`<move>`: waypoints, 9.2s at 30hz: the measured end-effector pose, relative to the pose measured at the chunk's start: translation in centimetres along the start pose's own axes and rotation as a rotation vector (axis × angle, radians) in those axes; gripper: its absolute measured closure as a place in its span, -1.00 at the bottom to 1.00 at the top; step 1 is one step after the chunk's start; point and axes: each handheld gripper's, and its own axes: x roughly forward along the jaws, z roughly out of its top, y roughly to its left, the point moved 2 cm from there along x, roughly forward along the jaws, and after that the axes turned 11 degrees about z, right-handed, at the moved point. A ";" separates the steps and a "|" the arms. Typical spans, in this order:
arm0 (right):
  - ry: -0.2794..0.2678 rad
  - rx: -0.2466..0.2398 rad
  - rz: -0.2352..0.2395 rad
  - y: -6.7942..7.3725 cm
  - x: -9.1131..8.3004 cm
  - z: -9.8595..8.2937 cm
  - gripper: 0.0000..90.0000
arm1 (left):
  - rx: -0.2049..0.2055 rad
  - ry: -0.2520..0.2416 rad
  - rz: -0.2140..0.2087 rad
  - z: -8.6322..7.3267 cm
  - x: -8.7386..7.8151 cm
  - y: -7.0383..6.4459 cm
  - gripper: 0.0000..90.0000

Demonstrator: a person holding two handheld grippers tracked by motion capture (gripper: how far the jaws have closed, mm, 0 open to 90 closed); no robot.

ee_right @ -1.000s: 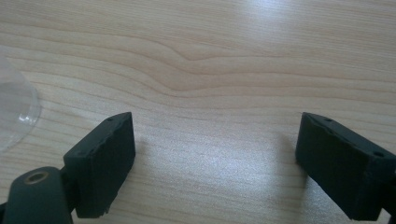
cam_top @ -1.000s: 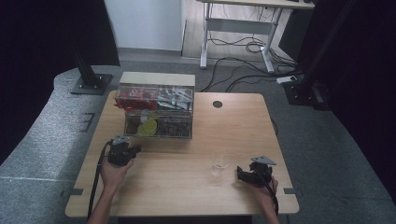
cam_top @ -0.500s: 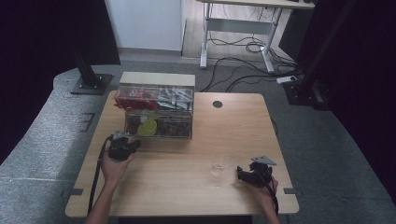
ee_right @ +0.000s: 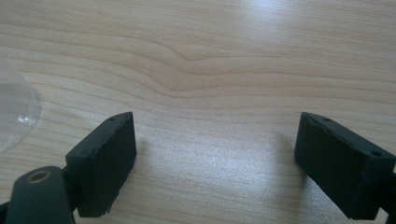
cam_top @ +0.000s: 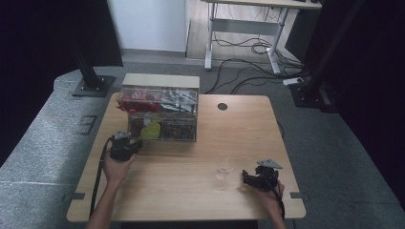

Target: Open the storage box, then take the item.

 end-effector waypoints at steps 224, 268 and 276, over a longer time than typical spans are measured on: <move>-0.139 -0.157 0.335 22.0 6.9 15.8 0.13 | 0.011 -0.068 -0.002 8.9 -3.1 -0.3 1.00; -0.125 -0.186 0.313 22.4 11.1 16.8 0.97 | 0.010 -0.070 -0.006 8.8 -3.1 -0.3 1.00; -0.169 -0.223 0.343 22.5 8.7 17.2 0.97 | 0.011 -0.067 -0.008 8.8 -3.0 -0.3 1.00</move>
